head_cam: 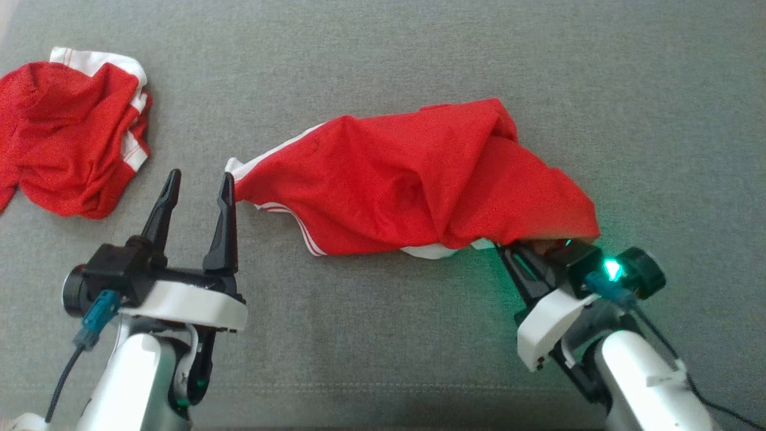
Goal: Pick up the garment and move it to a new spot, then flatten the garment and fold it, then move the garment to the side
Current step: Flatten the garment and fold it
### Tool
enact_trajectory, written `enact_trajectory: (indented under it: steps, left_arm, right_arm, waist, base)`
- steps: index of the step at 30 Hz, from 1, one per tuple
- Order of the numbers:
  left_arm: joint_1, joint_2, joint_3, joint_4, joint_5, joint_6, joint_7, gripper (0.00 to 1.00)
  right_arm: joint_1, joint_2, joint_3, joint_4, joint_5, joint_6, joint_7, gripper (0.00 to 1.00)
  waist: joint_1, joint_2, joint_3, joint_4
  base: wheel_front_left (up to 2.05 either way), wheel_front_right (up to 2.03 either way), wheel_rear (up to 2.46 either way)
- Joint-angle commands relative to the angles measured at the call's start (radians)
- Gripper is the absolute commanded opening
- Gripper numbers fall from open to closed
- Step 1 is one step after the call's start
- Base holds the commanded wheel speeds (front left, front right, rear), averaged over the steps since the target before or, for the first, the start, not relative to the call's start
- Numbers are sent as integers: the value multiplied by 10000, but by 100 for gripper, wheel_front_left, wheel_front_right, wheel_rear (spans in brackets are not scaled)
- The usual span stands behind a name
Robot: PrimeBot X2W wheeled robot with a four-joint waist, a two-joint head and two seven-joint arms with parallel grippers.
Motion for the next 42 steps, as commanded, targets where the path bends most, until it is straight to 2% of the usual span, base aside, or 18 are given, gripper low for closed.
enact_trajectory:
  steps: [1, 8, 13, 17, 23, 28, 29, 30, 35, 42]
  left_arm:
    - [-387, 97, 496, -288, 124, -47, -122, 100]
    - [-397, -5, 651, -336, 261, -145, -122, 100]
    - [-613, -160, 595, -359, 379, -291, -122, 100]
    - [-960, -351, 474, -340, 518, -463, -122, 100]
    - [-1521, -690, 409, -232, 746, -707, -122, 100]
    - [-1728, -859, 491, -87, 941, -876, -122, 100]
    - [-1736, -884, 513, -59, 978, -903, -122, 100]
    - [-1721, -910, 533, -35, 1017, -920, -122, 100]
    - [-1440, -952, 720, 127, 1152, -969, -122, 100]
    - [-820, -842, 1064, 224, 1272, -968, -122, 100]
  right_arm:
    - [-239, -170, 112, -831, 167, 75, 118, 0]
    - [-476, -632, -649, -3163, 310, 75, 766, 0]
    - [-1233, -746, -1429, -3623, 531, 75, 1149, 0]
    - [-2151, -872, -1958, -2895, 887, 75, 1240, 0]
    - [-3599, -1023, -2123, -675, 1633, 75, 1197, 0]
    - [-4406, -917, -2010, 1218, 2070, 75, 956, 0]
    - [-4490, -893, -1938, 1477, 2128, 75, 880, 41]
    - [-4540, -837, -1874, 1642, 2233, 75, 737, 100]
    - [-4226, -853, -1776, 1767, 2575, 75, -48, 100]
    - [-2514, -689, -2625, 137, 2391, 75, -1150, 100]
  waist:
    - [0, 0, -44, -67]
    - [0, 0, -90, -167]
    - [0, 0, 199, 32]
    - [0, 0, 633, 395]
    - [0, 0, 1284, 874]
    - [0, 0, 1397, 921]
    - [0, 0, 1376, 892]
    - [0, 0, 1330, 846]
    - [0, 0, 901, 511]
    - [0, 0, 97, 40]
  base:
    - [0, 0, 0]
    - [0, 0, 0]
    - [0, 0, 0]
    - [0, 0, 0]
    - [0, 0, 0]
    - [0, 0, 0]
    - [0, 0, 0]
    - [0, 0, 0]
    - [0, 0, 0]
    - [0, 0, 0]
